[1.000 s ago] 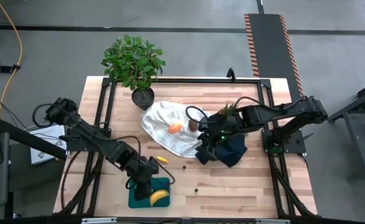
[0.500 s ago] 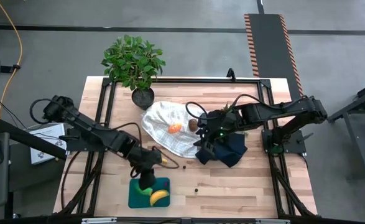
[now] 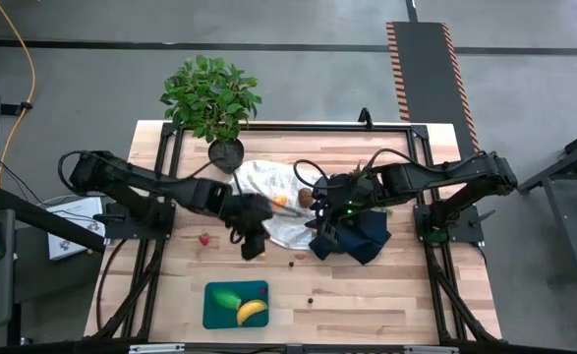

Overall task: Pick and placing Produce into tupperware
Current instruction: Put the croissant into the bin

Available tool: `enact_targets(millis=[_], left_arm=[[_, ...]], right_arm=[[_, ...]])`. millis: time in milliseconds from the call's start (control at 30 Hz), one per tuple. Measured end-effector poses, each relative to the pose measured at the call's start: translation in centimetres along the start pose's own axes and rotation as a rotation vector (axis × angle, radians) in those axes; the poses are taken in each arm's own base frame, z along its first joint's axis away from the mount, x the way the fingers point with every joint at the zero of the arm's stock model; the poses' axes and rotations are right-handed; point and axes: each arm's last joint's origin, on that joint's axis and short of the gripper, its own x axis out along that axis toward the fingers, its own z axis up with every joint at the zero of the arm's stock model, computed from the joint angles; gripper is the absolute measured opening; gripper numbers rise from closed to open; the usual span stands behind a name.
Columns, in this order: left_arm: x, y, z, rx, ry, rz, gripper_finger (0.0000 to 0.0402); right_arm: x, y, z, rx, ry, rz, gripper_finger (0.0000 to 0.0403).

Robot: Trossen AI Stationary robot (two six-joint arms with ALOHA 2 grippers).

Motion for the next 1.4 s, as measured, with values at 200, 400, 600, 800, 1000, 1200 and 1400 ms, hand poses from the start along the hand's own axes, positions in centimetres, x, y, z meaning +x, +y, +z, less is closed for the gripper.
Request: enact_targets(millis=[200, 400, 600, 800, 1000, 1200, 1400], left_arm=[[-0.2, 3.6, 1.5, 0.014, -0.054, 0.178, 0.0017], [-0.6, 6.1, 2.3, 0.081, -0.056, 0.247, 0.0024], [-0.1, 7.0, 2.8, 0.094, -0.048, 0.227, 0.0094], [1.0, 7.4, 2.7, 0.141, -0.010, 0.233, 0.0162], [2.7, 7.8, 2.5, 0.158, 0.042, 0.225, 0.0184], [4.1, 8.1, 2.4, 0.158, 0.072, 0.228, 0.0195], [5.2, 8.4, 2.2, 0.156, 0.093, 0.234, 0.0208]], right_arm=[[0.0, -0.1, 0.0, 0.015, -0.014, -0.024, 0.0241], [0.0, -0.1, 0.0, 0.034, -0.015, -0.033, 0.0241], [0.0, -0.2, -0.1, 0.039, -0.002, -0.050, 0.0241], [-0.1, -0.5, -1.1, -0.014, 0.068, -0.132, 0.0241], [-0.2, -0.1, -1.7, -0.028, 0.105, -0.137, 0.0241], [-0.3, 0.3, -2.0, -0.024, 0.112, -0.129, 0.0241], [-0.4, 0.8, -2.6, -0.026, 0.131, -0.139, 0.0241]])
